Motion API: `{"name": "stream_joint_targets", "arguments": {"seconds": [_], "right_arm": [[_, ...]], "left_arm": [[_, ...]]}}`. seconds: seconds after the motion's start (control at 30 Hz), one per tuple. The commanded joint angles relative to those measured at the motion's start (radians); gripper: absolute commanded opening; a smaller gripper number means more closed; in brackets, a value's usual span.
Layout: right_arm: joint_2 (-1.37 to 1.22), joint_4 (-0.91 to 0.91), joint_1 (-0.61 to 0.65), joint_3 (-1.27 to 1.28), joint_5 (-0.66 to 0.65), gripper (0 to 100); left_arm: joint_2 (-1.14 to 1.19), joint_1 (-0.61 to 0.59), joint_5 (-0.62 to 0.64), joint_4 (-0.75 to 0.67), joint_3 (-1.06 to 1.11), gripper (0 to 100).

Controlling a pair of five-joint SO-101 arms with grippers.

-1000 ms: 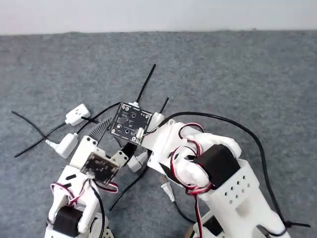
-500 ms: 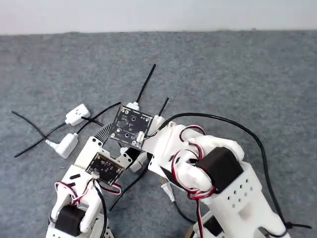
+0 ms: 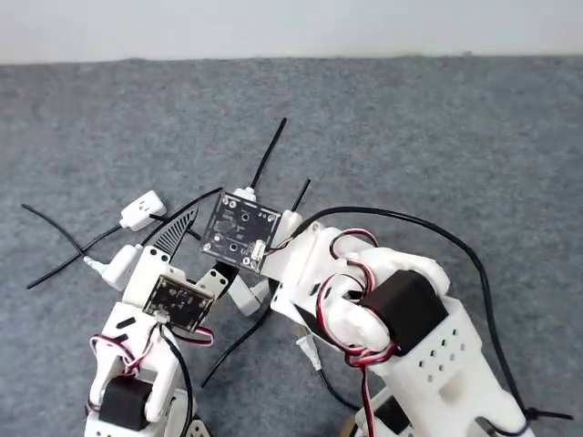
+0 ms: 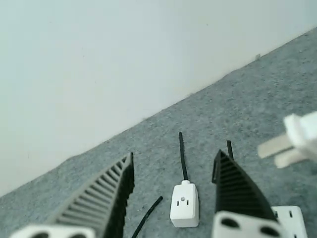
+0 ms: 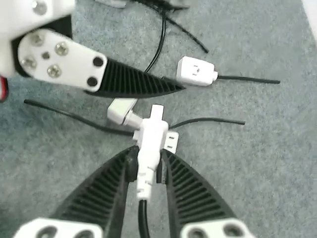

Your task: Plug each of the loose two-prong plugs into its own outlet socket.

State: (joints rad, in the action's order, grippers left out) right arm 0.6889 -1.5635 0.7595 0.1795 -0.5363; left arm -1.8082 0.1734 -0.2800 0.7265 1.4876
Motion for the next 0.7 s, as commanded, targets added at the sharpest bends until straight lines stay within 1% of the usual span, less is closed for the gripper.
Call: {"name": "stream_joint_targets", "arguments": {"seconds": [0.0, 0.1, 0.17, 0.27, 0.4, 0.5, 0.57, 0.67], "right_arm": [[0.013, 0.064, 0.004, 0.017, 0.005, 0.9], [-0.004, 0.091, 0.004, 0.049, 0.005, 0.9], [-0.056, 0.085, 0.004, 0.040, 0.002, 0.9], [-0.179, 0.035, 0.004, -0.008, -0.020, 0.9], [-0.332, -0.056, 0.007, -0.140, -0.026, 0.9], [-0.437, -0.145, 0.013, -0.249, -0.087, 0.9], [-0.501, -0.194, 0.016, -0.308, -0.107, 0.9], [-0.558, -0.206, 0.015, -0.345, -0.109, 0.9]], "left_arm": [[-0.012, -0.029, -0.018, -0.029, -0.027, 26], [-0.012, -0.101, -0.005, -0.028, -0.067, 26], [-0.012, -0.164, 0.035, -0.031, -0.084, 26], [-0.012, -0.229, 0.049, -0.035, -0.101, 26], [-0.012, -0.305, 0.051, 0.008, -0.114, 26], [-0.012, -0.377, 0.051, 0.060, -0.113, 26], [-0.012, -0.437, 0.048, 0.094, -0.113, 26], [-0.012, -0.552, 0.046, 0.143, -0.111, 26]]}}
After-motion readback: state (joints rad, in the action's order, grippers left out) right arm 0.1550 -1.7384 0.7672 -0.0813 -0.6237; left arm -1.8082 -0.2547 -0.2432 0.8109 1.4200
